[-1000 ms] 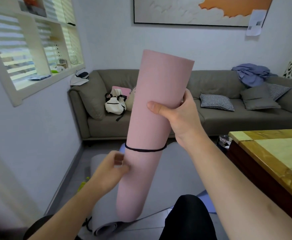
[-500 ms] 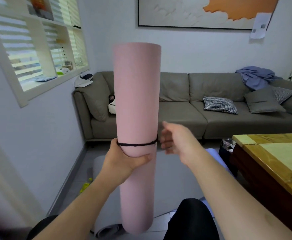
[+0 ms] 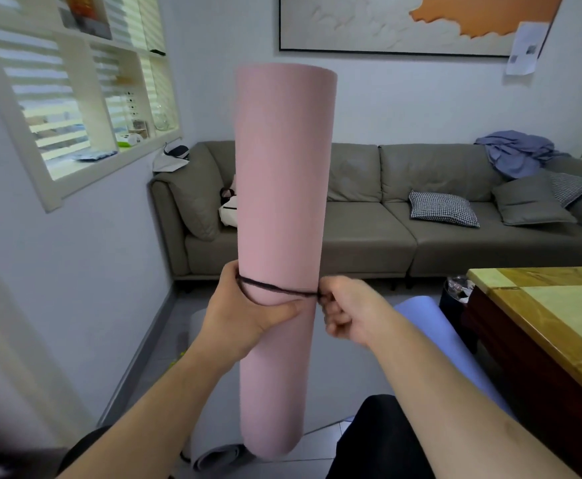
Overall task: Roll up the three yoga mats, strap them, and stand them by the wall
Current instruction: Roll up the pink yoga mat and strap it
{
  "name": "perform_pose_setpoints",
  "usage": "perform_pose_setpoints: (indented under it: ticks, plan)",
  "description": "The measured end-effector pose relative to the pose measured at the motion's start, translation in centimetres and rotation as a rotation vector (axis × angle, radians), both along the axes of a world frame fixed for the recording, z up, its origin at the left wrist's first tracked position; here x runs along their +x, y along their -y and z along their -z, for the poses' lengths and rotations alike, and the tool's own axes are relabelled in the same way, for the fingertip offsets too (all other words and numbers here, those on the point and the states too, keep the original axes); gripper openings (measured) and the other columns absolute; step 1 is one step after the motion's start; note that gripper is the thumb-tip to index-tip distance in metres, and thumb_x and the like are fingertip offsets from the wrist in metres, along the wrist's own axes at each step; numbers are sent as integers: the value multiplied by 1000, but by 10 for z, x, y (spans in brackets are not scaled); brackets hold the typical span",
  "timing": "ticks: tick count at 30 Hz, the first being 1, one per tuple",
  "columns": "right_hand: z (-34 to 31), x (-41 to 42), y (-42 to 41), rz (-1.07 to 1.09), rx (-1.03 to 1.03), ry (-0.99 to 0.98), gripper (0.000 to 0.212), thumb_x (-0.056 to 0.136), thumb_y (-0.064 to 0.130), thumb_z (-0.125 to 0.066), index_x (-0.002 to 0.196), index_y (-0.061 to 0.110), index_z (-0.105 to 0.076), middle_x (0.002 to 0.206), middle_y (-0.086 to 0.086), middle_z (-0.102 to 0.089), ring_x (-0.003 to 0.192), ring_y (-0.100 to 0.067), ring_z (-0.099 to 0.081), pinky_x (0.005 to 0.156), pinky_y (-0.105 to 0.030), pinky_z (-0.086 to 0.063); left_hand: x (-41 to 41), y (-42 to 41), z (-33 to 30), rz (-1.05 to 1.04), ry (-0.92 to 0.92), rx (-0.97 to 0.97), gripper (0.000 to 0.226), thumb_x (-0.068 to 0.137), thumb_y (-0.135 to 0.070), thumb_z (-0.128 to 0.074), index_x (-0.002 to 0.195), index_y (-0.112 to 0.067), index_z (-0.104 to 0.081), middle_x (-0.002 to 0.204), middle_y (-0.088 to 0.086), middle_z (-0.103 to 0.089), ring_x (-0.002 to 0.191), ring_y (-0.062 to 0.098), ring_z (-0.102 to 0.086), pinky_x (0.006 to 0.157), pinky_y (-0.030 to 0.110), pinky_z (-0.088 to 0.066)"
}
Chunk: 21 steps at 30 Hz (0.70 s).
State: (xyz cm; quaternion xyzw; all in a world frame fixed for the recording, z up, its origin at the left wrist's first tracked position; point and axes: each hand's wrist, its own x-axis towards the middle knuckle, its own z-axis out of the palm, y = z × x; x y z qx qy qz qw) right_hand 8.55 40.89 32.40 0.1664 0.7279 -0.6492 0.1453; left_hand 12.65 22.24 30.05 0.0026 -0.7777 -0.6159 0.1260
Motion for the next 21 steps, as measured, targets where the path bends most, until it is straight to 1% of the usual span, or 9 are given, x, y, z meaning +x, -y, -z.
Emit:
perform_pose_setpoints:
  ticks: [2, 4, 8, 10, 13, 15, 17, 19, 21]
  plan:
    - [19, -1, -6, 85, 134, 38, 13, 89, 13, -56, 78, 8, -61, 64, -5, -46, 52, -18, -34, 44, -21, -40, 1, 2, -2, 13, 0, -22, 100, 49, -38, -107, 131, -35, -50, 118, -21, -65, 106, -1, -64, 82, 23, -54]
    - [27, -1, -13, 171, 190, 12, 15, 90, 11, -52, 93, 3, -65, 74, -10, -54, 57, -21, -43, 47, -26, -51, 0, 10, -3, 14, 10, -12, 98, 50, -39, -106, 131, -36, -51, 119, -20, -67, 107, 2, -66, 85, 27, -56]
    - [-1, 4, -10, 119, -18, -126, 17, 96, 0, -52, 88, 0, -67, 74, -15, -66, 54, -24, -53, 53, -32, -53, -6, 25, -6, 54, 53, 75, 100, 48, -44, -107, 134, -32, -56, 122, -16, -73, 111, 8, -71, 93, 40, -60]
    - [-24, 6, -6, 81, -132, -273, 21, 97, -2, -50, 97, 1, -70, 88, -18, -75, 69, -28, -67, 58, -34, -58, -4, 25, -7, 93, 67, 110, 90, 55, -37, -106, 132, -29, -61, 120, -13, -75, 110, 11, -73, 95, 42, -60]
    - [-57, 6, 2, 29, -246, -489, 23, 95, 7, -60, 116, 9, -70, 111, -16, -79, 101, -29, -76, 79, -34, -61, -1, 24, -7, 156, 83, 125, 76, 63, -29, -103, 130, -25, -66, 119, -7, -77, 110, 15, -74, 96, 45, -60]
    - [-80, 5, 9, -62, -260, -586, 35, 90, 23, -74, 123, 20, -65, 119, -8, -77, 108, -24, -74, 94, -37, -56, -3, 26, -7, 172, 93, 94, 86, 59, -38, -105, 133, -28, -62, 122, -9, -75, 112, 14, -73, 96, 44, -60]
    - [-99, 2, 19, -170, -204, -630, 59, 83, 40, -85, 132, 29, -55, 120, 4, -75, 107, -15, -72, 103, -43, -56, -6, 27, -9, 185, 103, 26, 97, 54, -49, -105, 136, -35, -56, 125, -15, -73, 113, 10, -71, 94, 42, -61]
    - [-109, -2, 30, -208, -61, -665, 97, 62, 56, -95, 142, 31, -46, 128, 11, -71, 115, -9, -70, 100, -40, -57, -5, 29, -11, 187, 106, -64, 102, 50, -53, -105, 135, -42, -50, 124, -23, -69, 113, 2, -68, 93, 37, -60]
    - [-110, -5, 39, -166, 53, -712, 107, 52, 54, -101, 140, 29, -47, 131, 14, -68, 115, -7, -69, 99, -39, -57, -2, 36, -16, 191, 114, -104, 102, 52, -49, -105, 135, -41, -46, 122, -25, -68, 112, -2, -66, 95, 34, -59]
